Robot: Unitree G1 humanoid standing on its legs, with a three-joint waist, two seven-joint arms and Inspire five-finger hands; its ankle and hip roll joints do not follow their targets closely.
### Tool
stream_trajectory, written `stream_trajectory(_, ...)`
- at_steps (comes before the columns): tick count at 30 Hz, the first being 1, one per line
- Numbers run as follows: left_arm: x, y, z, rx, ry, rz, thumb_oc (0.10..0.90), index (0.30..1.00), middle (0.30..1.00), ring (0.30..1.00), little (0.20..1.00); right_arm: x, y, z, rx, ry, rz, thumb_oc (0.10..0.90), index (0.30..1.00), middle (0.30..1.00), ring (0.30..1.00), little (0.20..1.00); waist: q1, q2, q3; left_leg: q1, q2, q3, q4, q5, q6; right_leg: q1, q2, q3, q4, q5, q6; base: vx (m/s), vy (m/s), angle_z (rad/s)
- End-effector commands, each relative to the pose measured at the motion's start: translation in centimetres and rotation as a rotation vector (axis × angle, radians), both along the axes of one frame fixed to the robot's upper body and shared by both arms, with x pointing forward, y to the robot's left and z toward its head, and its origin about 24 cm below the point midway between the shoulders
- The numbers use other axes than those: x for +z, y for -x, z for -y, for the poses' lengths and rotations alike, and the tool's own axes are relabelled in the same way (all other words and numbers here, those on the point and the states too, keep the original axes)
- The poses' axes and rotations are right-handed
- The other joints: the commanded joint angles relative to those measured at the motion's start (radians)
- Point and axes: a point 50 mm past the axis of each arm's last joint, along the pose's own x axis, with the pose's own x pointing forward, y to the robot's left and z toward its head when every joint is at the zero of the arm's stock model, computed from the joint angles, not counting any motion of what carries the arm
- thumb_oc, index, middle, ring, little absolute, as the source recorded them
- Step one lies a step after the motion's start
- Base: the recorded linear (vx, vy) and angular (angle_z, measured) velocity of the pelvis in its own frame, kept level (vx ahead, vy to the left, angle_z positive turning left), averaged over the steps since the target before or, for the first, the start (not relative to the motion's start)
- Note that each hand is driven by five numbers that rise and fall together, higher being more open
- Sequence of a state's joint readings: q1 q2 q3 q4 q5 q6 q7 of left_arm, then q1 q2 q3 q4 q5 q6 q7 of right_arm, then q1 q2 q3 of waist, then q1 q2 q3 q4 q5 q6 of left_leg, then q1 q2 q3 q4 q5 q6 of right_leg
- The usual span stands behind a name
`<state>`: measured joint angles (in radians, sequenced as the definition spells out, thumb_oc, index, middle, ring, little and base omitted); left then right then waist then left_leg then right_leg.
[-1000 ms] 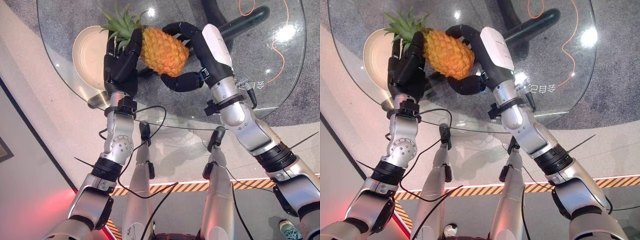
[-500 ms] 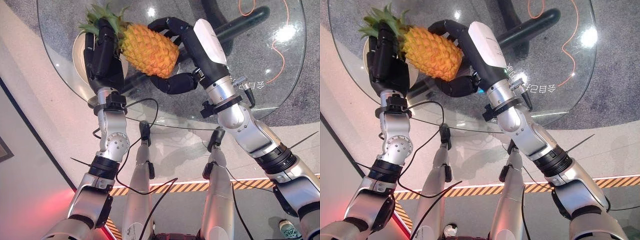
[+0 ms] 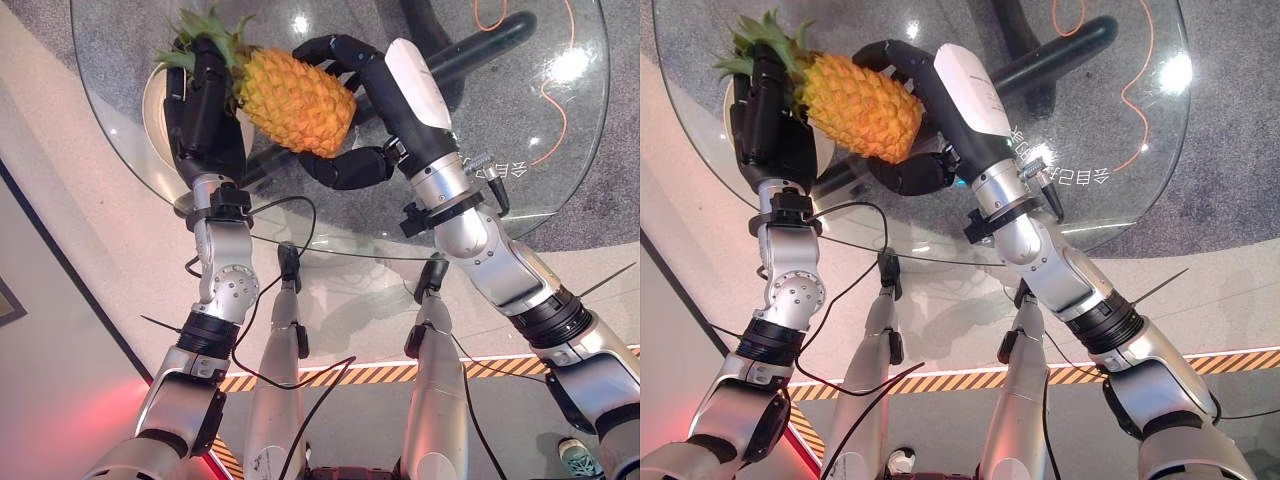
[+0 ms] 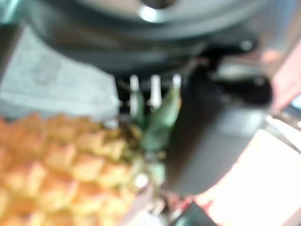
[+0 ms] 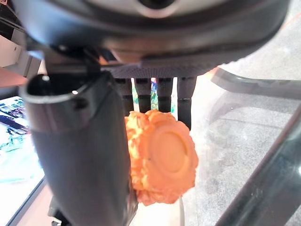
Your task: Pick up the fruit to the plate
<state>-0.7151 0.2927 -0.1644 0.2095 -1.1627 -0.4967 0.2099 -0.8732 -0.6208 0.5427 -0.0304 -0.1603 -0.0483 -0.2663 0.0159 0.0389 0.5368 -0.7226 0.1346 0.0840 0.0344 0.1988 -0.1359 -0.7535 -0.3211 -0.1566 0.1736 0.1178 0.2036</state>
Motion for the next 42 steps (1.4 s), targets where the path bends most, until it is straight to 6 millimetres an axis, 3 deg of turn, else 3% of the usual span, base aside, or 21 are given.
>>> stream_trajectory(1,7.2,3.3,2.7,-0.055,-0.108,0.422,0.1,0.3,0.3,0.3,0.2,5.3,3.9,-2.5,0.17,-0.066,0.291,0.8,0.9,0.9,0.9,0.9,0.009,-0.003,-0.017,0.009,-0.02,-0.038,0.046,-0.039,0.011,0.014,-0.005,-0.048,-0.03,0.066,0.023,0.0,0.0,0.0)
stream_trajectory(15,7.2,3.3,2.2,-0.001,-0.092,0.407,0.1,0.3,0.3,0.3,0.2,4.9,3.5,-2.1,0.143,-0.096,0.273,0.8,0.9,0.9,0.9,0.9,0.007,-0.001,-0.017,0.014,-0.017,-0.035,0.051,-0.047,0.009,0.016,-0.005,-0.046,-0.024,0.057,0.024,0.0,0.0,0.0)
stream_trajectory(32,7.9,3.7,0.8,0.228,-0.134,0.391,0.1,0.3,0.3,0.3,0.2,5.3,3.2,-1.2,0.102,-0.145,0.298,0.8,0.9,0.9,0.9,0.9,0.008,0.0,-0.017,0.016,-0.016,-0.037,0.044,-0.038,0.008,0.019,-0.005,-0.046,-0.024,0.058,0.02,0.0,0.0,0.0)
stream_trajectory(42,7.5,3.3,-0.4,0.329,-0.048,0.316,0.1,0.3,0.3,0.3,0.2,5.4,2.9,-0.8,0.089,-0.177,0.302,0.8,0.9,0.9,0.9,0.9,0.006,0.0,-0.017,0.02,-0.016,-0.037,0.037,-0.036,0.008,0.02,-0.001,-0.04,-0.027,0.056,0.017,0.0,0.0,0.0)
